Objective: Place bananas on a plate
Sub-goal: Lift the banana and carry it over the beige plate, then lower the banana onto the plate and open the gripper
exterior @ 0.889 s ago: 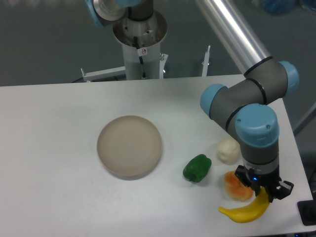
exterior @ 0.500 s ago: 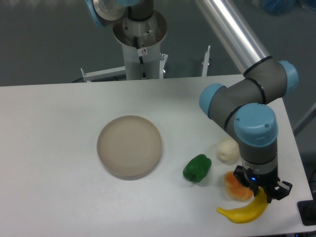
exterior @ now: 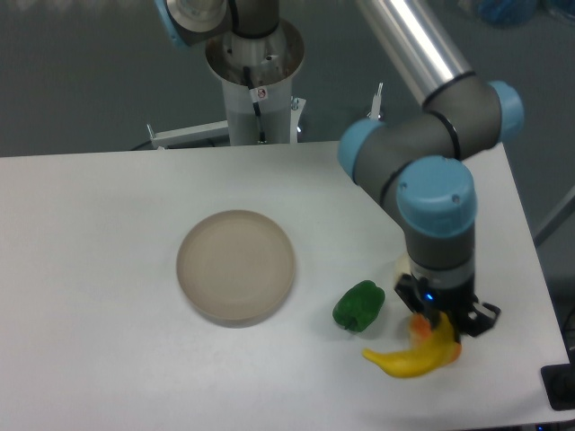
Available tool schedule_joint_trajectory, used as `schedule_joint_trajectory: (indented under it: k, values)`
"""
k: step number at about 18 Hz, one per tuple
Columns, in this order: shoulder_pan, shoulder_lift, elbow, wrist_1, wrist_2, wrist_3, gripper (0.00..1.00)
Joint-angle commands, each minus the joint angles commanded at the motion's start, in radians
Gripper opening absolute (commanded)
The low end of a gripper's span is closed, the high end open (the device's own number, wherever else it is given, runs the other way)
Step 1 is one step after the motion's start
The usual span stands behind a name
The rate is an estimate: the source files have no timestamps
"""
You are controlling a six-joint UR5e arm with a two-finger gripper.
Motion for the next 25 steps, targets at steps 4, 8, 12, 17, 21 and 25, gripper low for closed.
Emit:
schedule_joint_trajectory:
  k: [4, 8, 12, 17, 21, 25]
  values:
    - [-0.014, 0.084, -0.12, -0.013, -0.09, -0.118, 0.24]
    - [-0.044, 0.143, -0.242, -0.011, -0.14, -0.224, 0.24]
    - [-0.107, 0.161, -0.328, -0.009, -0.144, -0.321, 0.24]
    - [-0.169, 0.163, -0.439, 0.004, -0.149, -0.405, 0.24]
    - [-0.203, 0.143, -0.47, 0.029, -0.147, -0.469, 0.24]
    - [-0.215, 0.117, -0.534, 0.136, -0.143, -0.488, 0.24]
